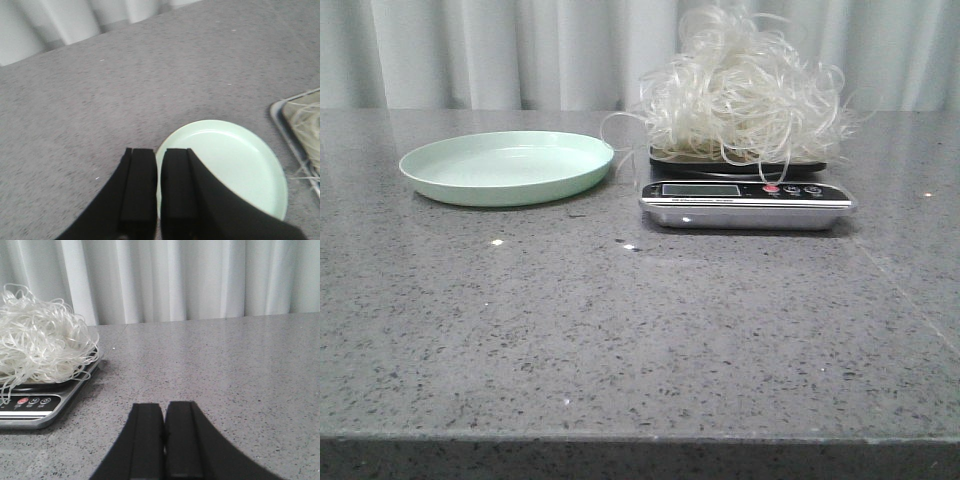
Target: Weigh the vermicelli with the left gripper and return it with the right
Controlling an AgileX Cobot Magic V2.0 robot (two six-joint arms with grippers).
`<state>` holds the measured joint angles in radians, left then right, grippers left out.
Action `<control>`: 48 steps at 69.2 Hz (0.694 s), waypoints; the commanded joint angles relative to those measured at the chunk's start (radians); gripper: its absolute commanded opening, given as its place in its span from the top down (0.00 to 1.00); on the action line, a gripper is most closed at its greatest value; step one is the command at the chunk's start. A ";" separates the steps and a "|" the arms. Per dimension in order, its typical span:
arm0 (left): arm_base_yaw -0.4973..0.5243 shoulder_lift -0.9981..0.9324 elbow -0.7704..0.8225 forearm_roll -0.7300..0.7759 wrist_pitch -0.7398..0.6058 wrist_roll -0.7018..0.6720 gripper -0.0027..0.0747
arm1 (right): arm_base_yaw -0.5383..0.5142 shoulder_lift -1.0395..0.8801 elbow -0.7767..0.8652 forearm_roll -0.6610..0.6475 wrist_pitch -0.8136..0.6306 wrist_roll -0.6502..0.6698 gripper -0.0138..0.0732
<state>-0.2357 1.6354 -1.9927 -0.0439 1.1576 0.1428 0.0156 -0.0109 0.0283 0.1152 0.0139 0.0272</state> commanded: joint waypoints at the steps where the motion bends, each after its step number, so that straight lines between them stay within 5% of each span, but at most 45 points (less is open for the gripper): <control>1: 0.028 -0.150 0.116 -0.007 -0.167 -0.012 0.78 | -0.005 -0.015 -0.008 0.000 -0.085 0.000 0.67; 24: 0.075 -0.572 0.752 0.014 -0.677 -0.012 0.78 | -0.005 -0.015 -0.009 0.000 -0.094 0.000 0.67; 48: 0.079 -0.958 1.303 0.012 -0.926 -0.012 0.79 | -0.005 -0.006 -0.119 0.003 -0.084 0.000 0.67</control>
<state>-0.1574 0.7813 -0.7822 -0.0292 0.3749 0.1428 0.0156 -0.0109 0.0047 0.1152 -0.0081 0.0272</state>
